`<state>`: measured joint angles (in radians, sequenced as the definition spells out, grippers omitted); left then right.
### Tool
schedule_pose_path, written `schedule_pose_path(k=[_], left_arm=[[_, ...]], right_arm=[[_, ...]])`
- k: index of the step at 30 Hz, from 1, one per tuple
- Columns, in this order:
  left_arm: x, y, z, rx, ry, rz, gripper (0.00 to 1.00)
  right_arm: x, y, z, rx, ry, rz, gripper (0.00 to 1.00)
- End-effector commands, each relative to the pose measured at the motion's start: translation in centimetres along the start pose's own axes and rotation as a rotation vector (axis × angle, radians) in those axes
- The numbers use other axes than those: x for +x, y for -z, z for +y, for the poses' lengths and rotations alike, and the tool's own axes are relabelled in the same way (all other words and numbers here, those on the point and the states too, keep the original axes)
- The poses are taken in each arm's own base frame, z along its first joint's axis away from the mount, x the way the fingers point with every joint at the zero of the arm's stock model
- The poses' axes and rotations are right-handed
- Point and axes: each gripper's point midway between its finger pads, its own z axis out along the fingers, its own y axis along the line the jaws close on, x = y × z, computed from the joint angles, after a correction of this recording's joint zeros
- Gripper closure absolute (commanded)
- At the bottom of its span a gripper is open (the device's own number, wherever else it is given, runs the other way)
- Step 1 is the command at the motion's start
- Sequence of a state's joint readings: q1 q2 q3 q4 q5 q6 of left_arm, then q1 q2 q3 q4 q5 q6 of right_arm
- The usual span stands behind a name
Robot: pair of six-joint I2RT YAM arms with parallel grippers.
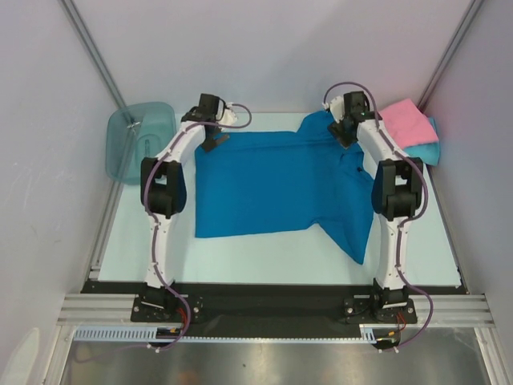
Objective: Fold and stack the t-shirts
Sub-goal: Flatten the tshirt out
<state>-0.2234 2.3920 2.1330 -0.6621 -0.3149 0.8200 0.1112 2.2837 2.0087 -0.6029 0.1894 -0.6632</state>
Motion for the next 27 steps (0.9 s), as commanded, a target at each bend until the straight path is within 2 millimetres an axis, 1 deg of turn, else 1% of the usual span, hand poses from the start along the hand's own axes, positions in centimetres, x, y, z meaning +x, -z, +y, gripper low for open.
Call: schedule_pose_path(k=[1,2,3,4,5,6,7,8,9,10,11,12,13,14,15,16,18,20,21,23,24,26,27], left_arm=[[-3.5,7.3,5.9,-0.122,0.065,-0.183,0.0],[-4.0,9.9,6.9,-0.135,0.06,-0.227,0.0],[-4.0,10.9,6.8,-0.123,0.024,-0.244,0.02],[-3.6,11.1,4.8,-0.055,-0.018,-0.265,0.09],[-3.7,11.9,4.0,-0.033,-0.053,-0.282,0.14],[-3.6,14.3,4.3,-0.044,-0.108,-0.321,0.16],[-2.2,13.6,1.5,0.027,-0.162,-0.3,0.16],[-2.2,13.9,-0.3,0.071,-0.21,-0.328,0.15],[-1.7,15.6,-0.5,0.065,-0.282,-0.35,0.11],[0.3,14.6,-3.4,0.134,-0.329,-0.315,0.09],[0.4,15.0,-5.0,0.179,-0.361,-0.349,0.09],[1.4,15.8,-6.2,0.225,-0.41,-0.346,0.09],[2.4,15.6,-8.2,0.285,-0.44,-0.337,0.09],[3.0,15.8,-9.2,0.319,-0.461,-0.333,0.09],[3.8,16.0,-10.6,0.376,-0.496,-0.328,0.08],[4.7,16.1,-11.9,0.416,-0.517,-0.317,0.08],[5.9,16.4,-13.5,0.489,-0.55,-0.302,0.06],[6.3,16.5,-14.5,0.546,-0.556,-0.292,0.06],[7.0,17.1,-15.5,0.604,-0.562,-0.277,0.06],[7.2,17.7,-16.0,0.654,-0.574,-0.265,0.08],[7.9,18.1,-16.4,0.692,-0.584,-0.246,0.08],[8.5,18.5,-17.1,0.719,-0.603,-0.234,0.1],[9.1,18.7,-17.5,0.735,-0.628,-0.223,0.11]], right_arm=[[-3.4,8.0,-3.0,0.05,-0.052,-0.132,0.28],[-3.2,8.9,-3.0,0.043,-0.048,-0.135,0.28],[-2.9,9.5,-2.6,0.021,-0.038,-0.132,0.29],[-1.7,10.6,-1.2,-0.038,0.002,-0.119,0.3],[-0.9,11.1,-0.2,-0.069,0.035,-0.108,0.32],[0.2,11.2,1.1,-0.108,0.079,-0.087,0.33],[1.2,11.5,2.1,-0.141,0.156,-0.083,0.33],[3.6,11.8,4.1,-0.19,0.204,-0.05,0.32],[4.8,12.3,5.8,-0.246,0.269,-0.029,0.32],[5.4,12.6,6.9,-0.286,0.334,-0.033,0.32],[6.8,12.9,8.3,-0.325,0.368,-0.015,0.31],[8.0,13.5,9.8,-0.399,0.397,0.01,0.3],[8.3,13.9,10.9,-0.435,0.429,0.019,0.3],[8.9,14.1,12.0,-0.476,0.451,0.037,0.31],[9.7,14.7,13.2,-0.54,0.463,0.067,0.31],[9.7,14.9,14.1,-0.569,0.477,0.074,0.32],[10.2,15.1,15.4,-0.629,0.471,0.102,0.32],[9.9,15.3,16.1,-0.652,0.454,0.114,0.32],[9.9,15.6,16.6,-0.686,0.448,0.121,0.32],[10.0,16.3,17.4,-0.725,0.455,0.136,0.32],[10.3,16.5,17.7,-0.738,0.455,0.15,0.32],[10.9,17.1,18.4,-0.758,0.473,0.165,0.32],[11.4,17.2,18.5,-0.76,0.484,0.18,0.32]])
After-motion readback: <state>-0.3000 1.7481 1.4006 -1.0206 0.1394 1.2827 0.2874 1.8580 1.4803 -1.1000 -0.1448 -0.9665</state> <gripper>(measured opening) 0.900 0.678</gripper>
